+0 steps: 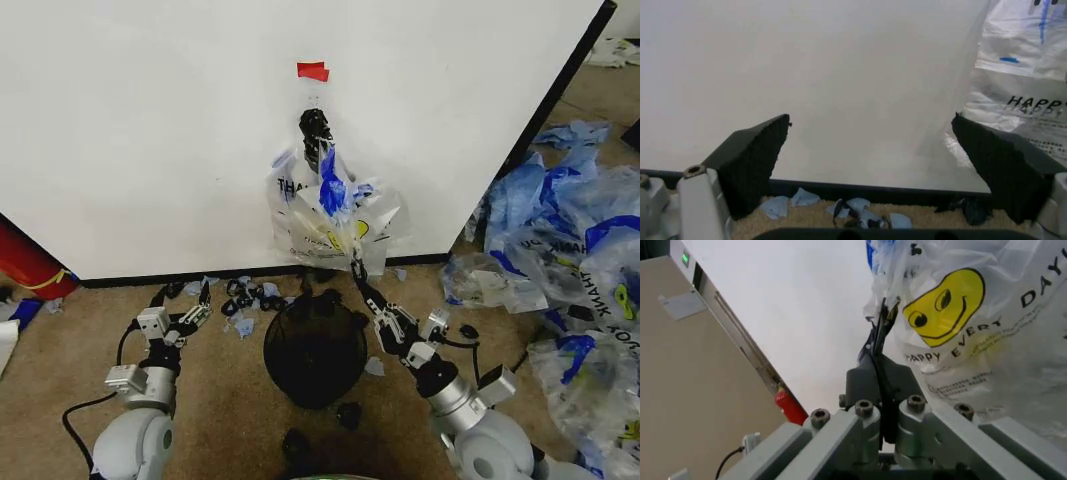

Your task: Pick up the garbage bag from the wall and place it over the trash bin.

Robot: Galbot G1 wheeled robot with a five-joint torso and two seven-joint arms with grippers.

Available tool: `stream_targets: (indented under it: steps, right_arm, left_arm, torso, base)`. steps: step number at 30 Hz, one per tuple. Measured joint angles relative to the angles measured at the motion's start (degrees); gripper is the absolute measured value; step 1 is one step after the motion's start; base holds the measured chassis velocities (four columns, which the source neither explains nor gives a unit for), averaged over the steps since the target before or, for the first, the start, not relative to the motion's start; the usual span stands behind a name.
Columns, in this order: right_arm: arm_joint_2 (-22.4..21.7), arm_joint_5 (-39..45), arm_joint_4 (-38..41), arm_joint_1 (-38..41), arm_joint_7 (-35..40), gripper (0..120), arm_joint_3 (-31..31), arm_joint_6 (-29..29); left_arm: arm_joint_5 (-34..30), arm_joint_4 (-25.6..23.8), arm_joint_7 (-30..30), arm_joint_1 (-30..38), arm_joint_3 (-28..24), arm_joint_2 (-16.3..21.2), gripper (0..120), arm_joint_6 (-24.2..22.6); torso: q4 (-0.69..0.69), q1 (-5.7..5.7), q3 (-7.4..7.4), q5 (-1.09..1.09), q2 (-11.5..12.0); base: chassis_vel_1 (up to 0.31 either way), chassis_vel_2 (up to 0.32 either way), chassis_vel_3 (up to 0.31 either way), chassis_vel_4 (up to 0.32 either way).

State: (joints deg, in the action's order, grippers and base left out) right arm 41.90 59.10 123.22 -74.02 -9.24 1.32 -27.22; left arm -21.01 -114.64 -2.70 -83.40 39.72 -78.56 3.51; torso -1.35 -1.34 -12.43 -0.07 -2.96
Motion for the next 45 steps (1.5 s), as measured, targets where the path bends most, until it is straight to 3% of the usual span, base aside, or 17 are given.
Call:
stream_targets:
  steps: [16,45]
  right_arm:
    - [-1.9,-4.0,0.9,-4.8,-1.3,0,1.7,-3.3]
    - [0.1,-11.9,1.9,-25.1,-7.6,0,-5.8,-10.4]
  left_arm:
    - [-0.9,-1.1,0.2,-1.4,1.3,0.8,97,0.3]
    - [-1.3,-3.4,0.4,-4.7,2.1,1.3,97,1.6]
  torso:
    - [0.00,0.00,0.00,0.00,0.0]
    - [0.00,0.00,0.00,0.00,0.0]
  base:
    - [0.000,0.000,0.000,0.000]
    - [0.000,0.000,0.000,0.000]
